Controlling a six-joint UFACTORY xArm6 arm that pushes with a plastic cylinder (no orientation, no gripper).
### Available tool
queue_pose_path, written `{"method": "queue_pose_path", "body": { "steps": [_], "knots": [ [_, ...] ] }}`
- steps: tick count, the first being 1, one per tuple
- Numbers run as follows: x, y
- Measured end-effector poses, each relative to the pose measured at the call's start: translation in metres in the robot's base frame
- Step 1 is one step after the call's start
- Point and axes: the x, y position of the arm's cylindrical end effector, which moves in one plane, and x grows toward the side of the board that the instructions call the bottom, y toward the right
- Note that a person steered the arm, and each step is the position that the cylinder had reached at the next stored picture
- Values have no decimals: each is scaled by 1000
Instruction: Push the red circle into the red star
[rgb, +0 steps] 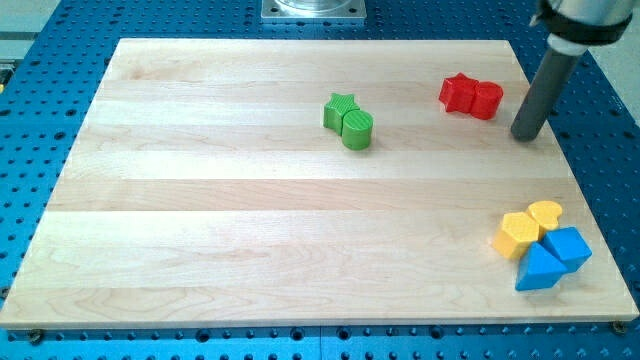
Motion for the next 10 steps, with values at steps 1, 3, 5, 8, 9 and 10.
{"method": "queue_pose_path", "body": {
  "steps": [1,3,5,8,9,10],
  "knots": [
    [-12,-12],
    [-46,-94],
    [105,28],
    [140,-42],
    [147,-7],
    [198,33]
  ]
}}
